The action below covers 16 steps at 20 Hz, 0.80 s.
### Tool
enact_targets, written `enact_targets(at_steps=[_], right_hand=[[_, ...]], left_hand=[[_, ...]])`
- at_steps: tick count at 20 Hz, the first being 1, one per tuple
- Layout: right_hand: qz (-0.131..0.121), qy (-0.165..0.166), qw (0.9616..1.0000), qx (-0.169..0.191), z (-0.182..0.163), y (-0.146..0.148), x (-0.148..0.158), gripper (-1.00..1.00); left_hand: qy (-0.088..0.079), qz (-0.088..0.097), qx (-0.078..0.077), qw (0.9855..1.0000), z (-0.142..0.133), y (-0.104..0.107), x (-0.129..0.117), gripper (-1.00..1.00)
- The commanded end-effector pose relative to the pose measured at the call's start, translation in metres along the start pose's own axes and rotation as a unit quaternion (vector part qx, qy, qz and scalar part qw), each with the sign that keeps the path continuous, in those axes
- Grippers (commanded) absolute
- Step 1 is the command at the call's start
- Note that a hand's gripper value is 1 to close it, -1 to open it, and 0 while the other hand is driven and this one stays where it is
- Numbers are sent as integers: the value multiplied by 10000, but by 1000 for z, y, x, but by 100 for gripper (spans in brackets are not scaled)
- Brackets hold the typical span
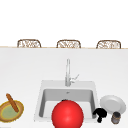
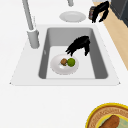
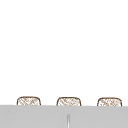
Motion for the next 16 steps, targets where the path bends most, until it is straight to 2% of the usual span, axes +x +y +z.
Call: enact_targets(at_steps=[1,3,5,6,9,10,11,14,16], right_hand=[[0,0,10000,0,0,0,0,0],[0,0,10000,0,0,0,0,0],[0,0,10000,0,0,0,0,0],[0,0,10000,0,0,0,0,0],[0,0,10000,0,0,0,0,0],[0,0,10000,0,0,0,0,0],[0,0,10000,0,0,0,0,0],[0,0,10000,0,0,0,0,0],[0,0,10000,0,0,0,0,0]], left_hand=[[-218,-25,54,9997,20,3,0,-100],[-245,-59,70,9997,29,4,0,-100],[-130,45,6,9999,38,2,2,-100],[-125,52,10,9999,45,3,3,-100],[-180,113,6,9998,67,10,3,-100],[-178,149,17,9997,74,14,4,-100],[-188,109,49,9998,80,19,6,-100],[-248,117,22,9996,96,35,6,-100],[-248,171,115,9995,107,42,8,-100]])
